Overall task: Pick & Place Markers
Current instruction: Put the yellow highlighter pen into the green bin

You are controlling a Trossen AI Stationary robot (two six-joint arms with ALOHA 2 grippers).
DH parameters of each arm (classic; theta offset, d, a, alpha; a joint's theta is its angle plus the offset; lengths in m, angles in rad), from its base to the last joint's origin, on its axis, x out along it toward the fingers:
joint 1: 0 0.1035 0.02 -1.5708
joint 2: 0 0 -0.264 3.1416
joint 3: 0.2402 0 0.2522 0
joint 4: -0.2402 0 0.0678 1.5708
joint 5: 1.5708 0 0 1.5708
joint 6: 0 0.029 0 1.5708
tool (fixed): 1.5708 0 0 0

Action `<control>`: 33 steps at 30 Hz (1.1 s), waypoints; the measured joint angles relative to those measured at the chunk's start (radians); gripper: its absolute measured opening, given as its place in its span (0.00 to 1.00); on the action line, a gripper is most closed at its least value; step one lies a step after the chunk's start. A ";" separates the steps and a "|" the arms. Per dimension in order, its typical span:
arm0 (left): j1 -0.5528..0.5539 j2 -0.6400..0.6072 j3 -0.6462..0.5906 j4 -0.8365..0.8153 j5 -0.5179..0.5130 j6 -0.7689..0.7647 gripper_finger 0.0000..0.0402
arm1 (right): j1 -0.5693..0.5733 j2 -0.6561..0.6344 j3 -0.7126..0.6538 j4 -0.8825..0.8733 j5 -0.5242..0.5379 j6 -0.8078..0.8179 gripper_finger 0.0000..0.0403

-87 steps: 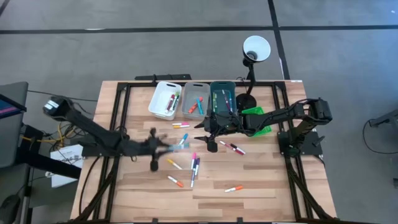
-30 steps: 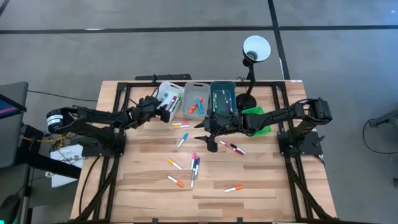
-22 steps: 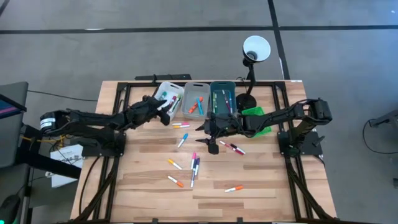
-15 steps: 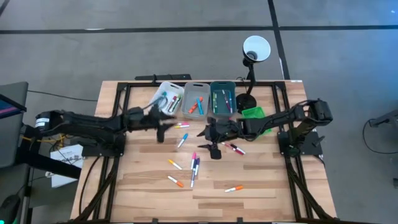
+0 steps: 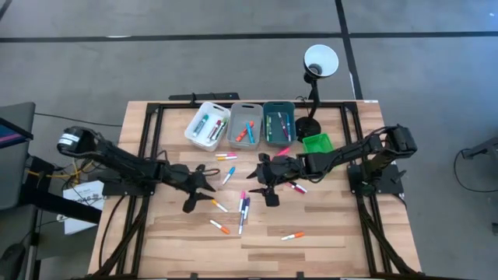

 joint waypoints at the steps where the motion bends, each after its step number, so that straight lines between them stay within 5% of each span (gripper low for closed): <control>1: -0.007 0.019 0.000 0.004 0.000 0.000 0.34 | -0.004 0.000 0.000 0.006 0.000 0.000 0.55; 12: -0.080 0.264 0.001 0.199 -0.007 -0.003 0.34 | -0.040 0.000 0.000 0.052 0.001 0.000 0.55; 20: -0.084 0.334 0.003 0.224 -0.051 0.003 0.34 | -0.045 0.000 0.000 0.052 0.001 0.000 0.55; 29: -0.082 0.335 0.003 0.229 -0.069 0.003 0.11 | -0.052 0.065 -0.001 0.194 0.002 0.020 0.55; 33: -0.083 0.312 0.002 0.214 -0.084 0.000 0.09 | -0.041 0.169 0.001 0.322 0.000 -0.008 0.55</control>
